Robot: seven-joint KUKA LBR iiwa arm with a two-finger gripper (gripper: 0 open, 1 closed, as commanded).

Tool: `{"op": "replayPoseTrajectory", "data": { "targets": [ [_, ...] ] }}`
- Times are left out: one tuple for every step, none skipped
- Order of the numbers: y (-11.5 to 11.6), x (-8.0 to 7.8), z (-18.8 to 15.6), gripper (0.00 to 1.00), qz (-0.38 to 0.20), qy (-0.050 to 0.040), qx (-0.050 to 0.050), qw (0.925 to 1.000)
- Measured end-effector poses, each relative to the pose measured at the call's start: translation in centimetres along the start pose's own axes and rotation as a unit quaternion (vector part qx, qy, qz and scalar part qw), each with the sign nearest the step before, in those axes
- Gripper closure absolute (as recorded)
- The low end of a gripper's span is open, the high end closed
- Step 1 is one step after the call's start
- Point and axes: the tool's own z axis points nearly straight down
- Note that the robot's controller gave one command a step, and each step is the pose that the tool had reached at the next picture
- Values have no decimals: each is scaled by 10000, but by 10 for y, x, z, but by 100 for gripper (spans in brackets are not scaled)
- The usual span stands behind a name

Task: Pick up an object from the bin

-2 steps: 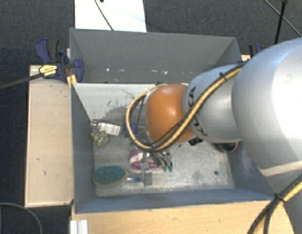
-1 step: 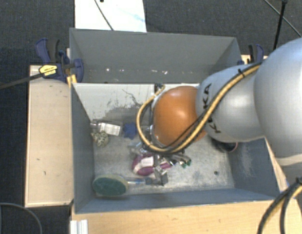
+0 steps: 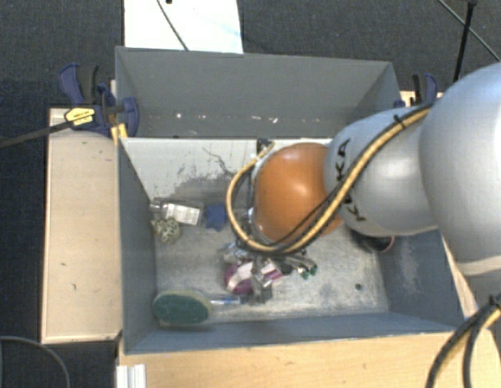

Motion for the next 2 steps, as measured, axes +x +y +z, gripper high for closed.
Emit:
{"op": "replayPoseTrajectory", "data": {
  "targets": [
    [-67,-10,-1,100,528,-38,25,9986],
    [-44,66,0,100,485,6,-6,9988]
  ]
}}
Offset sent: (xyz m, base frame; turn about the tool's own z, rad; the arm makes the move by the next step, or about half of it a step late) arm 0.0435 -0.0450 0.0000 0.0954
